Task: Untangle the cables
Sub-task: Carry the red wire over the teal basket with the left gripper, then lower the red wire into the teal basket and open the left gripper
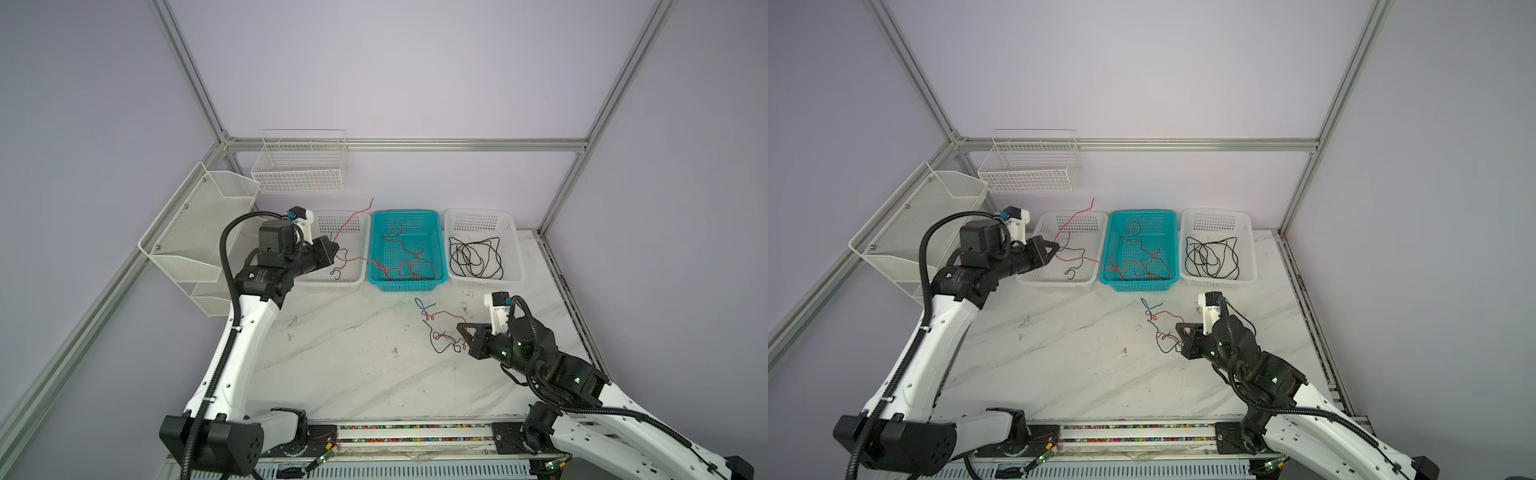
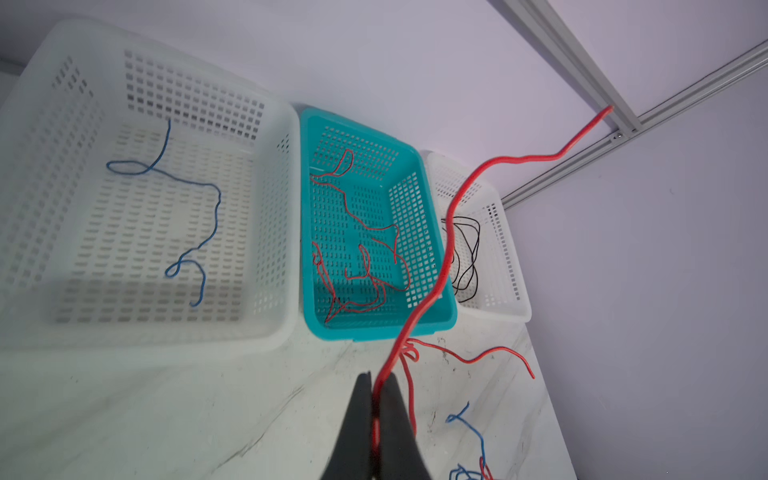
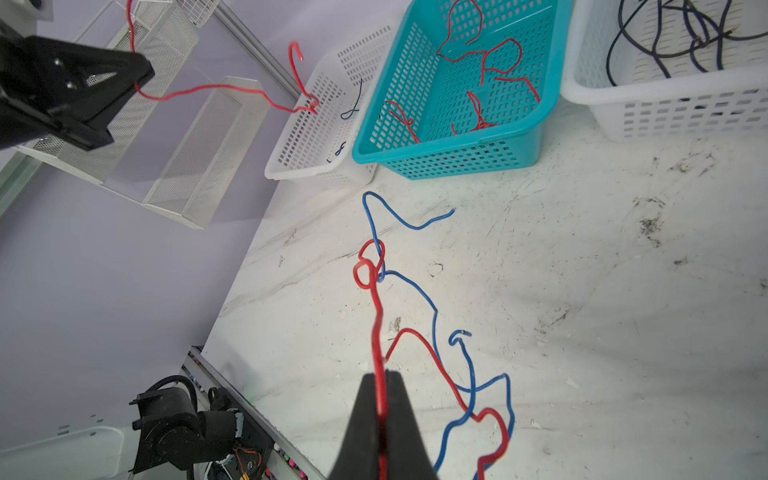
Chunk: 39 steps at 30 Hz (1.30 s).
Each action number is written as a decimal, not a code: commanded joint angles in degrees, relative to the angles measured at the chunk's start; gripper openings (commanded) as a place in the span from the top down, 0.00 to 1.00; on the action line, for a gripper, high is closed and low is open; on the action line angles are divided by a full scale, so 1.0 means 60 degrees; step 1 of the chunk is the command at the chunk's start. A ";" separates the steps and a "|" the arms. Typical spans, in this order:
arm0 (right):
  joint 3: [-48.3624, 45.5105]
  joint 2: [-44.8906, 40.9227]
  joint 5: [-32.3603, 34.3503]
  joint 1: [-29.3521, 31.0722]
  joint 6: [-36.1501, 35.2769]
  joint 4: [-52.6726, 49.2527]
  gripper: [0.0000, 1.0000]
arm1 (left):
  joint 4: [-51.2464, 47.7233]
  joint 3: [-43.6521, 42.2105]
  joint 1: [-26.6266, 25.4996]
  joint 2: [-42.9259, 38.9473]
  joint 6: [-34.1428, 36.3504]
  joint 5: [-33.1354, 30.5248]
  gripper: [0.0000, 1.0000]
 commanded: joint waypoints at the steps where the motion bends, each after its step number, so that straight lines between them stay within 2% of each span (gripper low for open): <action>1: -0.0043 -0.0397 0.0043 -0.0045 0.0104 0.0272 1.00 | 0.0540 0.1794 -0.0405 0.1290 0.0236 -0.0113 1.00; 8: 0.0040 -0.1402 -0.0213 -0.0038 0.0081 0.0155 1.00 | 0.0076 0.4679 -0.1275 0.4341 0.0980 -0.1260 1.00; 17: 0.0153 -0.2147 -0.0305 -0.0044 0.0089 -0.0071 1.00 | -0.1103 0.7908 -0.2003 0.7882 0.1404 -0.1637 1.00; 20: 0.0216 -0.2263 -0.0255 -0.0045 0.0059 -0.0123 1.00 | -0.1478 0.8549 -0.2079 0.8717 0.1448 -0.1693 1.00; 25: 0.0275 -0.2415 -0.0170 -0.0039 0.0034 -0.0167 1.00 | -0.1604 0.8598 -0.2193 0.9271 0.1532 -0.1547 1.00; 30: 0.0308 -0.2328 -0.0122 -0.0038 -0.0015 -0.0158 1.00 | -0.1757 0.8345 -0.2227 0.9266 0.1708 -0.1754 0.97; 33: 0.0290 -0.2284 -0.0112 -0.0039 -0.0029 -0.0112 1.00 | -0.1852 0.8294 -0.2227 0.9206 0.1816 -0.1771 0.90; 39: 0.0324 -0.2214 -0.0100 -0.0042 -0.0029 -0.0035 1.00 | -0.2016 0.8452 -0.2227 0.8998 0.1939 -0.1788 0.65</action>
